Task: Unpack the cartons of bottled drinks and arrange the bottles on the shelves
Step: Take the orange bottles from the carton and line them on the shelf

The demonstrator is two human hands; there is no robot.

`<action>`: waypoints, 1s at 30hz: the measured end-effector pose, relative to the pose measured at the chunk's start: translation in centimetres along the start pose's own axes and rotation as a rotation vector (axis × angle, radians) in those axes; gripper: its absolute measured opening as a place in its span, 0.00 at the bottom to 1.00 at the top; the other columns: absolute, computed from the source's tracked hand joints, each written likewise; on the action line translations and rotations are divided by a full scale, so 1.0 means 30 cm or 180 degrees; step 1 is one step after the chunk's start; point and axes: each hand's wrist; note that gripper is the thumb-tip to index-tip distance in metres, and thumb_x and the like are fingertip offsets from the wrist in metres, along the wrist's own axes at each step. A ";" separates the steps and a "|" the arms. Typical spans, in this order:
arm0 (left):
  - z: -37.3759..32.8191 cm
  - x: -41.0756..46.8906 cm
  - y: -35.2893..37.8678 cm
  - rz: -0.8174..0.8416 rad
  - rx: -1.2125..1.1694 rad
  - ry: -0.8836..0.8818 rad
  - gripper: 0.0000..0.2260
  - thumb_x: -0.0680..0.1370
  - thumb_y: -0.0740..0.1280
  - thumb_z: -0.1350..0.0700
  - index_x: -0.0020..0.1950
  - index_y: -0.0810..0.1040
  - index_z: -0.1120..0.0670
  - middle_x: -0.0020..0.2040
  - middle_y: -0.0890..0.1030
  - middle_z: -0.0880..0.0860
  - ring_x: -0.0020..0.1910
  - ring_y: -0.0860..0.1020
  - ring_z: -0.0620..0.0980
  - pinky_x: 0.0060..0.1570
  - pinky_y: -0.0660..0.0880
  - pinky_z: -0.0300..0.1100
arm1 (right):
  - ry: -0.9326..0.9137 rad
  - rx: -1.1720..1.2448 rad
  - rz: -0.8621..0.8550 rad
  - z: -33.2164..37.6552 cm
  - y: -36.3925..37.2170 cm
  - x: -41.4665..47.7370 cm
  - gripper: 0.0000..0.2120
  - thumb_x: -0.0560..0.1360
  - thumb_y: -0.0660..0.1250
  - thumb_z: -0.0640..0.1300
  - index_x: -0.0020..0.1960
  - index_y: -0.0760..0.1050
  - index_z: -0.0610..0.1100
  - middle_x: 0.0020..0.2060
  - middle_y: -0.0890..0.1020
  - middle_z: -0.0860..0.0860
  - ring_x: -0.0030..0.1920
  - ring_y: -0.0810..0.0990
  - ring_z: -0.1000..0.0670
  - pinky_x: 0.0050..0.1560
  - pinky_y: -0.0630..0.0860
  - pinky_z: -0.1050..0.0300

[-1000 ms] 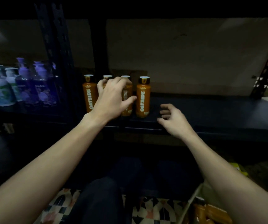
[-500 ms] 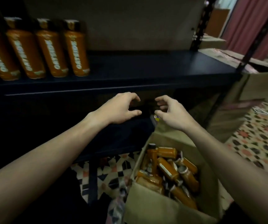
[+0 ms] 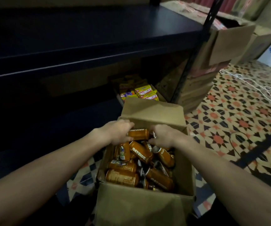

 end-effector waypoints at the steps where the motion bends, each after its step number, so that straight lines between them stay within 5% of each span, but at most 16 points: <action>1: 0.003 0.011 0.022 0.0048 0.0087 -0.0015 0.23 0.78 0.67 0.45 0.71 0.70 0.51 0.66 0.74 0.51 0.65 0.73 0.51 0.63 0.72 0.47 | 0.0054 -0.0087 0.0107 -0.009 0.031 0.012 0.15 0.77 0.71 0.47 0.63 0.75 0.47 0.57 0.80 0.48 0.61 0.79 0.46 0.61 0.76 0.50; 6: 0.045 0.102 0.119 0.0376 0.0275 -0.0072 0.22 0.78 0.68 0.47 0.70 0.69 0.51 0.64 0.75 0.51 0.62 0.74 0.51 0.61 0.73 0.47 | 0.0396 -0.0341 0.0289 -0.045 0.084 0.129 0.35 0.76 0.73 0.47 0.78 0.61 0.45 0.74 0.69 0.41 0.74 0.69 0.39 0.72 0.69 0.43; 12: 0.097 0.176 0.177 0.0393 0.0847 0.0011 0.25 0.78 0.67 0.49 0.73 0.67 0.52 0.71 0.71 0.54 0.70 0.69 0.53 0.73 0.60 0.50 | 0.0588 0.0061 0.0399 -0.066 0.090 0.238 0.29 0.79 0.69 0.47 0.75 0.60 0.45 0.60 0.77 0.45 0.60 0.78 0.44 0.59 0.75 0.50; 15: 0.116 0.196 0.193 0.0425 0.1326 -0.0013 0.25 0.78 0.66 0.46 0.73 0.68 0.51 0.70 0.71 0.54 0.74 0.65 0.55 0.74 0.38 0.61 | 0.0599 0.0355 0.0232 -0.068 0.107 0.258 0.27 0.80 0.68 0.45 0.74 0.60 0.44 0.57 0.76 0.46 0.57 0.77 0.45 0.58 0.75 0.51; 20: 0.116 0.213 0.213 0.0578 0.1427 -0.0105 0.18 0.79 0.64 0.51 0.69 0.71 0.51 0.64 0.76 0.53 0.73 0.67 0.55 0.67 0.27 0.65 | 0.0740 0.0889 -0.0079 -0.060 0.130 0.267 0.28 0.78 0.71 0.42 0.74 0.62 0.43 0.67 0.71 0.43 0.68 0.73 0.40 0.66 0.72 0.47; 27: 0.111 0.209 0.136 0.0707 0.0690 -0.0111 0.16 0.74 0.72 0.50 0.60 0.74 0.48 0.56 0.76 0.48 0.65 0.71 0.49 0.72 0.32 0.62 | 0.0665 0.1394 -0.0329 -0.017 0.130 0.260 0.22 0.75 0.74 0.44 0.67 0.73 0.45 0.66 0.74 0.45 0.62 0.76 0.43 0.65 0.76 0.47; 29: 0.109 0.190 0.115 0.0728 0.0153 -0.0237 0.15 0.73 0.74 0.50 0.55 0.72 0.47 0.53 0.75 0.47 0.62 0.71 0.48 0.74 0.49 0.56 | 0.0468 0.1332 -0.0353 -0.011 0.105 0.251 0.20 0.77 0.73 0.45 0.68 0.75 0.44 0.63 0.78 0.45 0.58 0.78 0.46 0.60 0.76 0.51; 30: 0.108 0.181 0.112 0.0711 -0.0068 -0.0287 0.15 0.73 0.74 0.51 0.53 0.71 0.47 0.53 0.74 0.47 0.61 0.72 0.49 0.68 0.60 0.51 | 0.0377 0.1277 -0.0389 -0.008 0.092 0.246 0.21 0.77 0.72 0.45 0.69 0.75 0.44 0.62 0.79 0.46 0.60 0.78 0.45 0.60 0.76 0.51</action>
Point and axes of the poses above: each hand's wrist, its own x-axis towards the middle knuckle, its own y-axis out of the palm, z = x × y
